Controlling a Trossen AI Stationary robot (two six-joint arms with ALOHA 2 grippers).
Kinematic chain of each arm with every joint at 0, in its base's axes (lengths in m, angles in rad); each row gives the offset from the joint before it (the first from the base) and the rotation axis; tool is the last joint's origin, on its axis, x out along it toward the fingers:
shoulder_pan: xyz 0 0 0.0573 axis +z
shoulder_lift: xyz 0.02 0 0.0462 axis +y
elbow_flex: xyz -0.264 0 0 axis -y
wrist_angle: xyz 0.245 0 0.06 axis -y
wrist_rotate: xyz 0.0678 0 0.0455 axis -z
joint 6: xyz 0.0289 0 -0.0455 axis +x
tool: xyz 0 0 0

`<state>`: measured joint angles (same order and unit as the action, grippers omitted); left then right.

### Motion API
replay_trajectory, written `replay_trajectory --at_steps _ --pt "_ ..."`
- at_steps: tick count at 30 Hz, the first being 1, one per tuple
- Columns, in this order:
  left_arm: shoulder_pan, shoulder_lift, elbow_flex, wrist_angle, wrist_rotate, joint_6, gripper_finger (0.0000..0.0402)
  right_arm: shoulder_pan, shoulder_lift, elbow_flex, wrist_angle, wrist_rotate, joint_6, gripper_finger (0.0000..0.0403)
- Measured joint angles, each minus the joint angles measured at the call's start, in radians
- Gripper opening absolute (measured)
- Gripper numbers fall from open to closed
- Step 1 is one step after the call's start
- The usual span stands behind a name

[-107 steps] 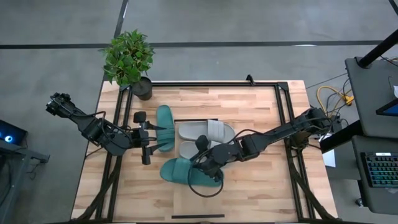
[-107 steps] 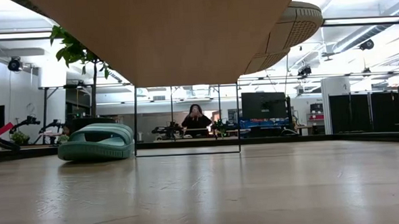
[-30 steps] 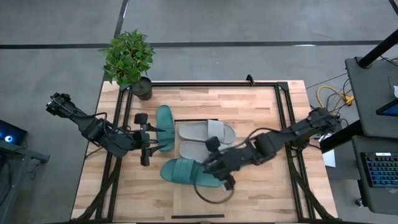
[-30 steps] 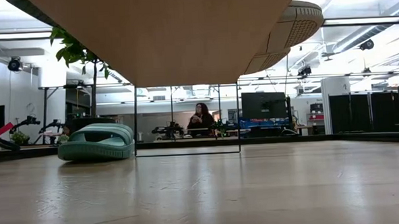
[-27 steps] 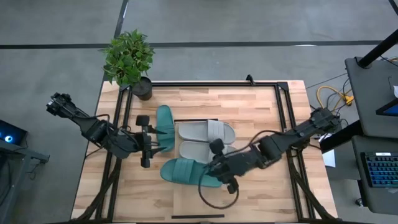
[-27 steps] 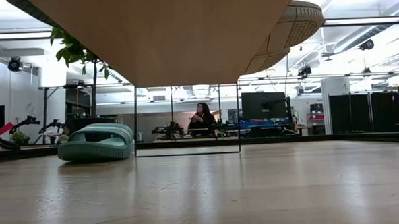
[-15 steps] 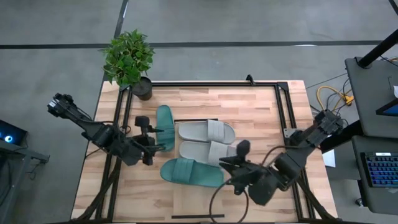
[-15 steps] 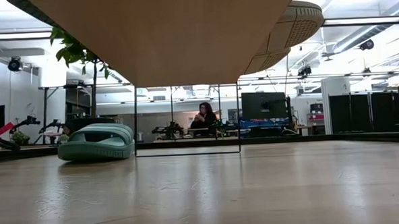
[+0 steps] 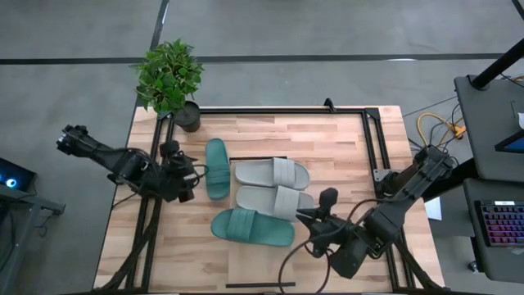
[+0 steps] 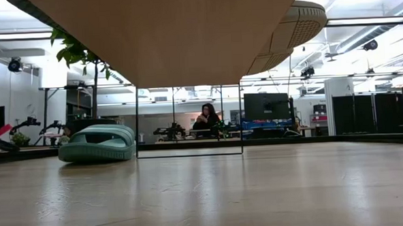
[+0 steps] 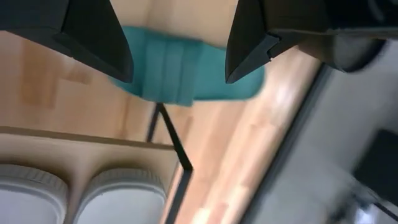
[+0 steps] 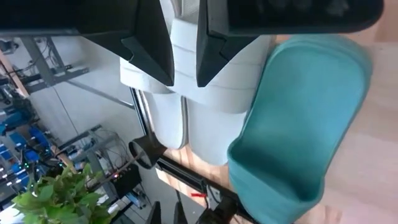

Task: Pick and place slides into the shelf
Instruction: Put the green slipper on the shelf

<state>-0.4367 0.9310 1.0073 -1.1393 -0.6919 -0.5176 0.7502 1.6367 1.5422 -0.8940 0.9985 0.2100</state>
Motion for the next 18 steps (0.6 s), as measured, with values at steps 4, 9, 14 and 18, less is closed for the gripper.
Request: replay_trajectory --at_steps 4,9,14,18 --pt "0.109 0.007 0.0 0.005 0.109 0.071 0.0237 0.0 0.0 -0.018 0.001 0.0 0.004 0.0061" --pt "0.292 0.028 -0.001 0.028 0.277 0.203 0.0237 0.0 0.0 -0.026 0.002 0.0 0.019 0.0059" --pt "0.485 0.065 -0.002 0.112 0.522 0.381 0.0237 0.0 0.0 -0.032 0.001 0.0 0.019 0.0062" --pt "0.6 0.111 -0.002 0.095 0.597 0.471 0.0237 0.0 0.0 -0.035 0.001 -0.001 0.019 0.0063"
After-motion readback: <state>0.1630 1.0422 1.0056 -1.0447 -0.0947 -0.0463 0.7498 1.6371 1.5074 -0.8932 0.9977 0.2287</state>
